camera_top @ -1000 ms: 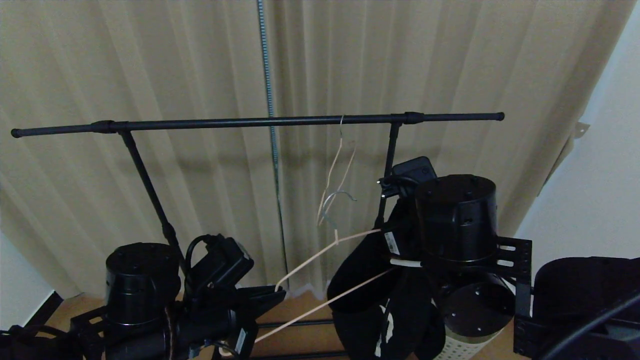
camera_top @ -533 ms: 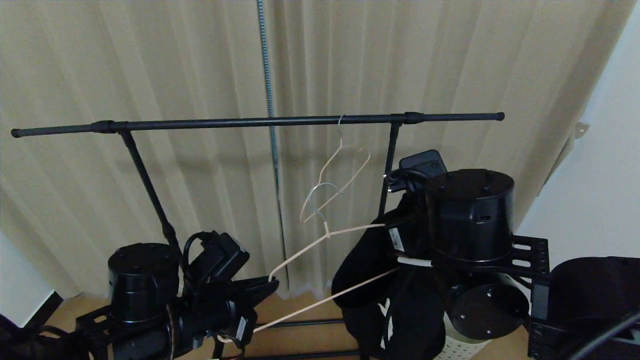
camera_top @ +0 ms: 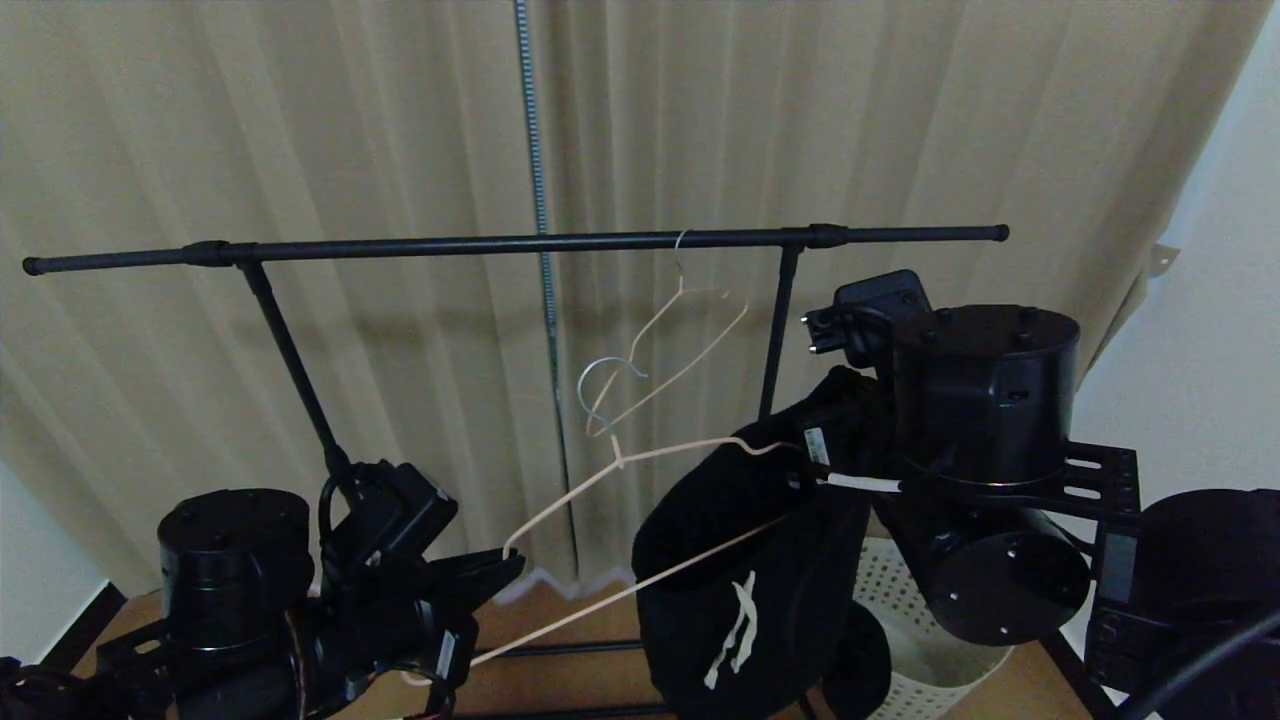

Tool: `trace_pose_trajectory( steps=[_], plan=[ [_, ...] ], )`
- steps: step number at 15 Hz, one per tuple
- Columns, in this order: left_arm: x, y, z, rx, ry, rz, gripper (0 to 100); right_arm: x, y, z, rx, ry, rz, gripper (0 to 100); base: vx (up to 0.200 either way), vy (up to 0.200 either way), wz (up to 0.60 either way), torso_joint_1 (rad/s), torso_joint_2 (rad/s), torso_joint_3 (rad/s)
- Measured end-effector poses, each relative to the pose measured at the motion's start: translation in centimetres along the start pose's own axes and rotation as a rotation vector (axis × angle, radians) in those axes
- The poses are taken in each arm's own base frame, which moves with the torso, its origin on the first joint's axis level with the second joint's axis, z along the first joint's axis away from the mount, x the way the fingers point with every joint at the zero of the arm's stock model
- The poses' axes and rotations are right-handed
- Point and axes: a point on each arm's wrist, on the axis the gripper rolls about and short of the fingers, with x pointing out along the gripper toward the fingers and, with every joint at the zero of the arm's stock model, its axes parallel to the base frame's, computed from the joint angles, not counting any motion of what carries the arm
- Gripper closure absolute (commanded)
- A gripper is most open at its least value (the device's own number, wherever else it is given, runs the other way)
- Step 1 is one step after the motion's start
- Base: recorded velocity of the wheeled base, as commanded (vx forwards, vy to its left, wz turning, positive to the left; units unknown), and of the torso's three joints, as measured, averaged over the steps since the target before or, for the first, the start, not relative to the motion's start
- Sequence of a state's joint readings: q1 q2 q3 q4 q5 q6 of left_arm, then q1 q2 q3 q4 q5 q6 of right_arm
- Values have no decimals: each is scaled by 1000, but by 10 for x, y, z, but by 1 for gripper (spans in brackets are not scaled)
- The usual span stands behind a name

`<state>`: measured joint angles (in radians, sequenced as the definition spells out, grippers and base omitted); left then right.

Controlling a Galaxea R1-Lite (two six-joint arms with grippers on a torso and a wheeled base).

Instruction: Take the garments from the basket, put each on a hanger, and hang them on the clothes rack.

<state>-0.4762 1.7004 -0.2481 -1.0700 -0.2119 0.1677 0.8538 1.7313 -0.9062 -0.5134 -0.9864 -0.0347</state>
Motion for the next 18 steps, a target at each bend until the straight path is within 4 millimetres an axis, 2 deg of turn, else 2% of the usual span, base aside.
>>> trace_pose_trajectory(
  steps=[4,9,13,18],
  plan=[
    [13,-7,8,16,-18,-24,100,-17,17,-4,-26,-11,71,100,0,0,0,0,0,0],
    [32,-13,7,27,0,-29,100,-39,32,-7,-30,-29,150,100,0,0,0,0,0,0],
    [35,-14,5,26,5,-34,100,-59,45,-9,-20,-46,221,100,0,0,0,0,0,0],
    [35,-16,6,27,-18,-37,100,-70,47,-2,42,-79,256,100,0,0,0,0,0,0]
  ],
)
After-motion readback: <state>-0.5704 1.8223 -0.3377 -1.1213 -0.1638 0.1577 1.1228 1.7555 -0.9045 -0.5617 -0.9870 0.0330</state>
